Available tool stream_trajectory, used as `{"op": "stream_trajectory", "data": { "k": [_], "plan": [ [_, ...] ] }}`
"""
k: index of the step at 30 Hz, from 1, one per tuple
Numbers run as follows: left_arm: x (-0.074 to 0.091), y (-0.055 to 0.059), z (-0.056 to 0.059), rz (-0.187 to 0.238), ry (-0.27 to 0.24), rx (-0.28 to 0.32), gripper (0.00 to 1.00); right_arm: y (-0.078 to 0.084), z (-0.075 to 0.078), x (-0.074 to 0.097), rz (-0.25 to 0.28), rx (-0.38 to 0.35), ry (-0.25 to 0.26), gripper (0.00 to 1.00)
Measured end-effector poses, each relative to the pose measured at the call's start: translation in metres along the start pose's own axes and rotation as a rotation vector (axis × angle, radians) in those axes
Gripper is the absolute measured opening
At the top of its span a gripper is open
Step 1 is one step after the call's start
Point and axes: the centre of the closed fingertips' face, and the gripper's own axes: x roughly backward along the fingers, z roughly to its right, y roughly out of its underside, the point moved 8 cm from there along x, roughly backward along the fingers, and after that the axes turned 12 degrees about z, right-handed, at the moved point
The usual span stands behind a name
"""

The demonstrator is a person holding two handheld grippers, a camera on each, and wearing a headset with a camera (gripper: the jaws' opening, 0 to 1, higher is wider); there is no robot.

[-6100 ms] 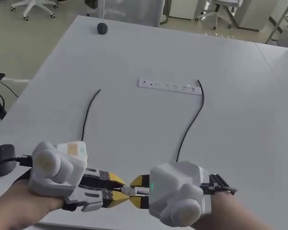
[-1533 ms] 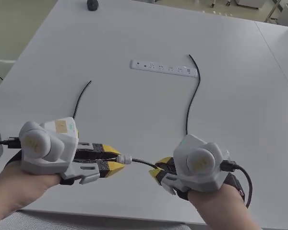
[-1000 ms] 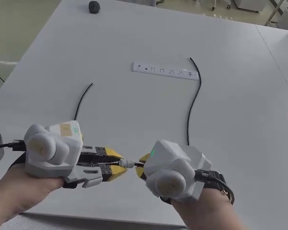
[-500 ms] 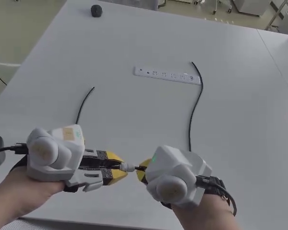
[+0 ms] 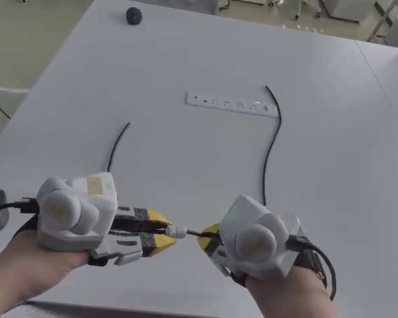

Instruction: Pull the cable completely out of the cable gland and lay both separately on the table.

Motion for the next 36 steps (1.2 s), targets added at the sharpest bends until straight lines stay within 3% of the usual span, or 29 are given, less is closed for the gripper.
{"op": "stream_trajectory", "data": {
  "k": [9, 14, 20, 36],
  "plan": [
    [0.001, 0.002, 0.004, 0.009, 0.003, 0.007, 0.15, 0.015, 0.003, 0.005, -0.019, -0.088, 0.022, 0.0],
    [0.0, 0.002, 0.007, 0.011, 0.006, 0.004, 0.15, 0.024, 0.005, 0.006, -0.018, -0.2, 0.042, 0.0],
    [-0.001, 0.003, 0.009, 0.006, 0.009, -0.001, 0.15, 0.031, 0.005, 0.006, -0.03, -0.257, 0.05, 0.0],
    [0.004, 0.003, 0.006, -0.002, -0.016, 0.004, 0.16, 0.025, 0.002, 0.009, 0.008, -0.14, 0.015, 0.01]
  ]
}}
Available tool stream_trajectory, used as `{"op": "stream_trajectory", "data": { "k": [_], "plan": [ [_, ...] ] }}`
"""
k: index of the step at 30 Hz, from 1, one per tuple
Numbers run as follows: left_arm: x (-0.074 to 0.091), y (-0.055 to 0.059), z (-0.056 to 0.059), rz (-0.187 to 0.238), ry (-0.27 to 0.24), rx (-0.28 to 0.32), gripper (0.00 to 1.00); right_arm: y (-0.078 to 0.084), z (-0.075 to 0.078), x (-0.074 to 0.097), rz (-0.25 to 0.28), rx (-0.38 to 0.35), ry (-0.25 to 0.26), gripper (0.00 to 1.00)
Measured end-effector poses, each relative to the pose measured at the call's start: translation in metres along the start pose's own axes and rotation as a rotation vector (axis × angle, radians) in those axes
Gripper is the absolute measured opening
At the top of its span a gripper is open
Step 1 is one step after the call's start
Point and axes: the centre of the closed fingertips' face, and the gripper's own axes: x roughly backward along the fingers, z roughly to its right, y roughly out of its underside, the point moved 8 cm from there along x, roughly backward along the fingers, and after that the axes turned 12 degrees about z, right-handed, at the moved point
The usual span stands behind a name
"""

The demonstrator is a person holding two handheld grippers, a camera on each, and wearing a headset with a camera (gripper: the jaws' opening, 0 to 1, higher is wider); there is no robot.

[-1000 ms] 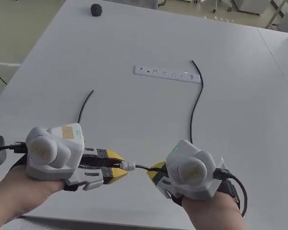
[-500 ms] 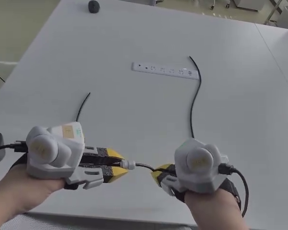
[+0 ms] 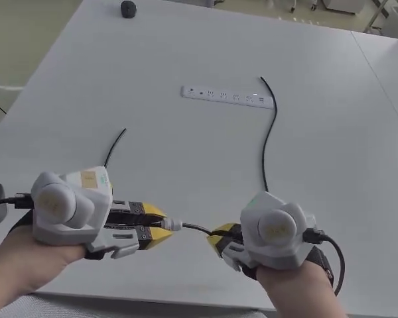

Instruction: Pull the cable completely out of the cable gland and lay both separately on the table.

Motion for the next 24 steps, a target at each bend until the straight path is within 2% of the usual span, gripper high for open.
{"op": "stream_trajectory", "data": {
  "k": [5, 8, 10, 12, 14, 18, 20, 24],
  "plan": [
    [0.002, 0.0, -0.001, 0.006, -0.004, 0.014, 0.15, -0.003, -0.002, 0.002, 0.0, 0.052, -0.003, 0.02],
    [0.002, 0.0, 0.0, -0.001, -0.002, 0.011, 0.15, -0.01, -0.005, 0.003, 0.02, 0.062, -0.015, 0.07],
    [0.001, 0.0, 0.001, -0.002, 0.001, 0.012, 0.15, -0.018, -0.009, 0.003, 0.045, 0.113, -0.034, 0.09],
    [0.0, 0.0, 0.001, -0.003, 0.003, 0.011, 0.15, -0.024, -0.013, 0.003, 0.049, 0.138, -0.045, 0.11],
    [0.0, 0.0, 0.001, -0.005, 0.005, 0.007, 0.16, -0.031, -0.018, 0.001, 0.061, 0.206, -0.073, 0.12],
    [-0.001, 0.0, 0.002, -0.008, 0.004, 0.001, 0.16, -0.035, -0.027, -0.005, 0.033, 0.337, -0.095, 0.1],
    [-0.002, 0.001, 0.002, -0.013, 0.007, 0.0, 0.16, -0.036, -0.028, -0.008, 0.027, 0.362, -0.086, 0.09],
    [-0.002, 0.003, 0.005, -0.023, 0.012, -0.003, 0.16, -0.038, -0.03, -0.01, 0.03, 0.376, -0.109, 0.09]
  ]
}}
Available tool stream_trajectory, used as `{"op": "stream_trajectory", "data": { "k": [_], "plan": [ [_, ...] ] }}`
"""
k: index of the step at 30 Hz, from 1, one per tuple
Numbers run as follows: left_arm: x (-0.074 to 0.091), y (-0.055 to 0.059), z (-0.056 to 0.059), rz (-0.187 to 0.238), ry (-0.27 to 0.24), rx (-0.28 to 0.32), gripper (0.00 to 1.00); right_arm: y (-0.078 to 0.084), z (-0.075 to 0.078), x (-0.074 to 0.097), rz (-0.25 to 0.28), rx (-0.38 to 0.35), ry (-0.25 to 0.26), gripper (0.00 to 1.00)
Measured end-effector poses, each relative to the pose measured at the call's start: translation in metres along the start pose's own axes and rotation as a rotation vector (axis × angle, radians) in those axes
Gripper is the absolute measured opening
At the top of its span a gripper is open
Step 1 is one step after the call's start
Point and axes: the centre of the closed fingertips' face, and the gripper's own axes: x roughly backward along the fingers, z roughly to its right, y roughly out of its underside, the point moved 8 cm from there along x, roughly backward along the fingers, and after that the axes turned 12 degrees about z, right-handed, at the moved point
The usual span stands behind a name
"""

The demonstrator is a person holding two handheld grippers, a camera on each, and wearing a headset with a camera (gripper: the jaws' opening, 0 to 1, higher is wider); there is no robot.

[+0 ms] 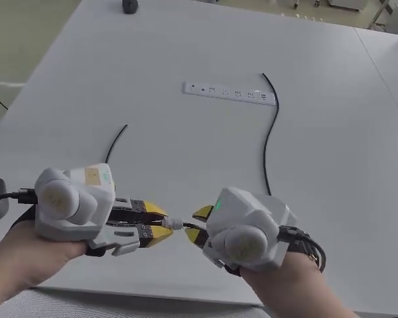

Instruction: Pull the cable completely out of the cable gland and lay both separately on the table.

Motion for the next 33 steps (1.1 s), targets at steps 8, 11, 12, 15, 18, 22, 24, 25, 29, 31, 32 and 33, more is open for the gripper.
{"op": "stream_trajectory", "data": {
  "k": [8, 11, 12, 15, 18, 22, 24, 25, 29, 31, 32, 33],
  "plan": [
    [0.0, 0.002, 0.002, 0.005, 0.007, 0.006, 0.16, 0.001, -0.007, -0.001, -0.006, 0.062, -0.056, 0.01],
    [-0.001, 0.002, 0.002, -0.002, 0.009, 0.0, 0.16, 0.001, -0.007, -0.001, -0.009, 0.063, -0.044, 0.01],
    [-0.001, 0.002, 0.002, -0.002, 0.009, -0.002, 0.16, 0.002, -0.007, -0.001, -0.008, 0.053, -0.039, 0.01],
    [-0.001, 0.0, 0.001, 0.01, 0.008, 0.007, 0.16, 0.002, -0.004, 0.0, 0.011, 0.035, -0.019, 0.0],
    [-0.002, -0.001, 0.001, 0.017, 0.017, 0.008, 0.16, 0.003, -0.004, 0.001, 0.016, 0.005, -0.01, 0.0],
    [-0.005, -0.001, 0.002, 0.008, 0.024, -0.005, 0.15, 0.007, -0.003, 0.002, 0.017, -0.016, -0.008, 0.0],
    [-0.006, -0.003, 0.003, -0.004, 0.028, -0.024, 0.15, 0.008, -0.003, 0.002, 0.018, -0.035, -0.004, 0.0],
    [-0.006, -0.004, 0.003, -0.011, 0.031, -0.03, 0.16, 0.008, -0.003, 0.003, 0.019, -0.045, -0.001, 0.0],
    [-0.004, -0.005, 0.001, -0.016, 0.032, -0.041, 0.16, 0.009, -0.002, 0.002, 0.021, -0.067, 0.006, 0.0],
    [-0.002, -0.005, 0.0, -0.012, 0.026, -0.038, 0.16, 0.011, 0.001, 0.003, 0.016, -0.091, 0.017, 0.0],
    [-0.002, -0.006, 0.0, -0.01, 0.025, -0.037, 0.16, 0.011, 0.001, 0.004, 0.016, -0.096, 0.019, 0.0],
    [-0.001, -0.006, 0.0, -0.006, 0.024, -0.034, 0.15, 0.012, 0.003, 0.004, 0.015, -0.106, 0.025, 0.0]
  ]
}}
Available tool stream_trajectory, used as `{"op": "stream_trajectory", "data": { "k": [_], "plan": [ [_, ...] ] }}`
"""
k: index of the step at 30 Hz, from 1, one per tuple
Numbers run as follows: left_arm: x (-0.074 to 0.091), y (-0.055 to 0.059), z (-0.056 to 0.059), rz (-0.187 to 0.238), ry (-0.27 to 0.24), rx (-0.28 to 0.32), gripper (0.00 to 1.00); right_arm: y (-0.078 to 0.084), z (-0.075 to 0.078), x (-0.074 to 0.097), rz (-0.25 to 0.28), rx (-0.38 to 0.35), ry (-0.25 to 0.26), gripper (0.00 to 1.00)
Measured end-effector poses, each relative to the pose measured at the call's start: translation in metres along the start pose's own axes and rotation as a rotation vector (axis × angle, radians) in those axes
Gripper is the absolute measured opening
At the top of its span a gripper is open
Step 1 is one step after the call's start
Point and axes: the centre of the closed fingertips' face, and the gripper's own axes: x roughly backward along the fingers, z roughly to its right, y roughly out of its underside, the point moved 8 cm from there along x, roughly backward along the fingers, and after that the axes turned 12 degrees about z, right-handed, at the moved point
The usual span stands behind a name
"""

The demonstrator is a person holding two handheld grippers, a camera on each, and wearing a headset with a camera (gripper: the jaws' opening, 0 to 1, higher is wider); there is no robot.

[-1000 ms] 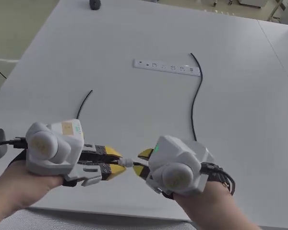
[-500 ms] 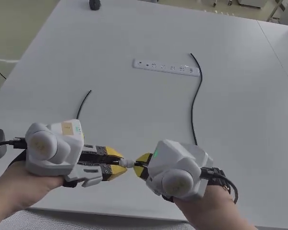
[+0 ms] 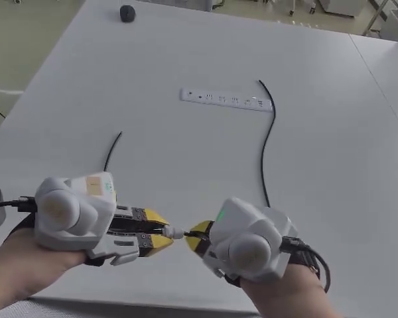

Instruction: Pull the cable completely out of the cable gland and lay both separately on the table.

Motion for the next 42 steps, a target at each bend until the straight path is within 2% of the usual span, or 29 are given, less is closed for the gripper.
{"op": "stream_trajectory", "data": {
  "k": [4, 7, 10, 17, 20, 28, 32, 36, 38, 40, 42],
  "plan": [
    [0.002, 0.001, 0.0, 0.005, -0.006, 0.001, 0.15, 0.004, 0.003, 0.001, -0.009, -0.035, 0.009, 0.0],
    [0.004, 0.001, 0.0, 0.013, -0.014, 0.01, 0.15, 0.01, 0.006, 0.002, -0.01, -0.153, 0.03, 0.0],
    [0.005, 0.001, 0.001, 0.014, -0.017, 0.01, 0.15, 0.016, 0.009, 0.003, -0.023, -0.17, 0.04, 0.0],
    [0.006, 0.001, 0.002, 0.012, -0.018, 0.01, 0.15, 0.034, 0.012, 0.004, -0.068, -0.296, 0.082, 0.0],
    [0.005, 0.001, 0.003, 0.015, -0.017, 0.011, 0.15, 0.037, 0.011, 0.006, -0.073, -0.328, 0.088, 0.0],
    [0.003, 0.002, 0.003, 0.012, -0.013, 0.01, 0.15, 0.038, 0.009, 0.007, -0.071, -0.305, 0.097, 0.0],
    [0.004, 0.001, 0.001, 0.014, -0.018, 0.008, 0.15, 0.036, 0.008, 0.007, -0.056, -0.225, 0.095, 0.0],
    [0.004, 0.001, 0.001, 0.009, -0.018, 0.007, 0.16, 0.035, 0.006, 0.007, -0.076, -0.219, 0.087, 0.01],
    [0.004, 0.001, 0.001, 0.013, -0.02, 0.01, 0.15, 0.034, 0.005, 0.008, -0.067, -0.153, 0.069, 0.01],
    [0.005, 0.001, 0.001, 0.015, -0.021, 0.011, 0.15, 0.033, 0.003, 0.009, -0.057, -0.14, 0.066, 0.04],
    [0.005, 0.002, 0.003, 0.019, -0.019, 0.013, 0.15, 0.03, 0.003, 0.01, -0.044, -0.132, 0.064, 0.11]
  ]
}}
